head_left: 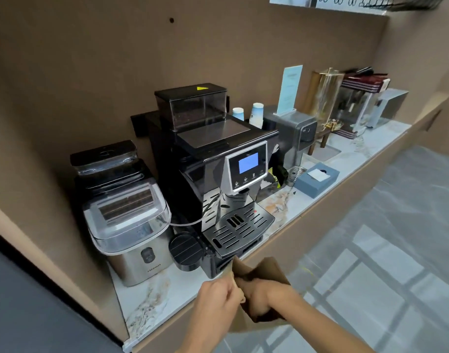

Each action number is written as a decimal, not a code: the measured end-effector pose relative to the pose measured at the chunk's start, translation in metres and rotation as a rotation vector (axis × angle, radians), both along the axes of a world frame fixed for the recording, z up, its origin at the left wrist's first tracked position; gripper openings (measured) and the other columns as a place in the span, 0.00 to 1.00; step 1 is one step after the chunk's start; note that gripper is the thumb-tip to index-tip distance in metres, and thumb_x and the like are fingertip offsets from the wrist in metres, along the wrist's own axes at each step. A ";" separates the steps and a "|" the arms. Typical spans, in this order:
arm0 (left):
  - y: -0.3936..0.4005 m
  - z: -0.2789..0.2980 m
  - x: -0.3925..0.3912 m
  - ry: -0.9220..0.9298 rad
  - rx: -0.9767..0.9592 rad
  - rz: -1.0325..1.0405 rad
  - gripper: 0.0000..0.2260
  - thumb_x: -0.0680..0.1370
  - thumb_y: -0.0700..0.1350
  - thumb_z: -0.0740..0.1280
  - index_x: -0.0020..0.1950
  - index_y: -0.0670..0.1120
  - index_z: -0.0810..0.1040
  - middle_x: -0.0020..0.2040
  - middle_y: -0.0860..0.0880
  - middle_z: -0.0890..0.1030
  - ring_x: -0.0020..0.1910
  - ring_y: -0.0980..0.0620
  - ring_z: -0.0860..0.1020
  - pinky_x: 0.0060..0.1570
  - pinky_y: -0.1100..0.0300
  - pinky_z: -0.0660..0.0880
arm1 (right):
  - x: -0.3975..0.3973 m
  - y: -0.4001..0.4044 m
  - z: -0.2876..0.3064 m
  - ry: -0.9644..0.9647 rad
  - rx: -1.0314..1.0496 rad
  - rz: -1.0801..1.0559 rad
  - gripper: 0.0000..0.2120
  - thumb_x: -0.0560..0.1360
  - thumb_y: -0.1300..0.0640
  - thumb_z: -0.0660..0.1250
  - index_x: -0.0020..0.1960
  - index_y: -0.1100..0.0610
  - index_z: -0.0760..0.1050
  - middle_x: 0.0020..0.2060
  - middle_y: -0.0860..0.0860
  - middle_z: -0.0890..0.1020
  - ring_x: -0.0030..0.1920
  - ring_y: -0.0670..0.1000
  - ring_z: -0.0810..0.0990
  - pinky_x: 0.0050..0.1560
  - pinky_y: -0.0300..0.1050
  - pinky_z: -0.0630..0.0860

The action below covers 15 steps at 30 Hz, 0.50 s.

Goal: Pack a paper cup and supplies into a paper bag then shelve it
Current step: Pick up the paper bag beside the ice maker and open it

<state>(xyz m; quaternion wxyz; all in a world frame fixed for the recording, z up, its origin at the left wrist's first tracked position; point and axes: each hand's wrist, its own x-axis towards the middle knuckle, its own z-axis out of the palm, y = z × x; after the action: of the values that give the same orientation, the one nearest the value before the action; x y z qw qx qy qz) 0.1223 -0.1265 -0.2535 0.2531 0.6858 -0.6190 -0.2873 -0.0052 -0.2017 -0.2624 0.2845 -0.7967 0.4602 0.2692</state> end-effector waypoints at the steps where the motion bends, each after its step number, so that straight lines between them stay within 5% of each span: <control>1: -0.006 0.000 -0.008 0.001 0.008 0.011 0.19 0.77 0.46 0.62 0.27 0.53 0.62 0.25 0.53 0.67 0.28 0.56 0.67 0.30 0.58 0.59 | -0.010 -0.003 0.006 -0.068 -0.047 -0.017 0.21 0.76 0.59 0.63 0.68 0.56 0.67 0.62 0.60 0.79 0.61 0.61 0.78 0.63 0.54 0.76; 6: -0.033 0.004 -0.063 0.070 0.022 0.163 0.21 0.76 0.42 0.65 0.26 0.51 0.63 0.23 0.54 0.69 0.27 0.60 0.67 0.32 0.67 0.68 | -0.089 -0.010 0.039 -0.533 -0.215 -0.320 0.09 0.78 0.56 0.65 0.58 0.51 0.76 0.48 0.50 0.87 0.49 0.51 0.83 0.52 0.43 0.79; 8: -0.041 0.003 -0.089 0.113 0.020 0.231 0.22 0.77 0.41 0.65 0.24 0.51 0.64 0.21 0.56 0.72 0.28 0.60 0.71 0.32 0.68 0.68 | -0.128 -0.005 0.046 -0.721 -0.290 -0.535 0.04 0.77 0.52 0.68 0.44 0.46 0.79 0.38 0.48 0.86 0.37 0.45 0.83 0.41 0.37 0.78; 11: -0.057 -0.001 -0.130 0.149 0.053 0.301 0.18 0.79 0.43 0.63 0.29 0.52 0.69 0.27 0.55 0.75 0.37 0.50 0.74 0.37 0.59 0.66 | -0.179 -0.003 0.040 -0.788 -0.536 -0.788 0.17 0.74 0.39 0.67 0.31 0.47 0.72 0.23 0.43 0.76 0.26 0.43 0.72 0.31 0.34 0.68; 15: -0.074 -0.004 -0.185 0.136 0.036 0.347 0.20 0.80 0.43 0.62 0.29 0.54 0.68 0.28 0.53 0.74 0.35 0.50 0.72 0.41 0.57 0.64 | -0.217 -0.021 0.024 -0.614 -0.467 -1.000 0.33 0.64 0.21 0.56 0.27 0.52 0.68 0.23 0.47 0.76 0.32 0.47 0.76 0.35 0.44 0.72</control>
<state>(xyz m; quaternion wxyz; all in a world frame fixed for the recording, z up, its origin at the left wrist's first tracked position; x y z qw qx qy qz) -0.0628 -0.2008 -0.2574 0.3280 0.7656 -0.4676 -0.2960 -0.2219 -0.2226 -0.2382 0.3135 -0.5675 0.7210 -0.2446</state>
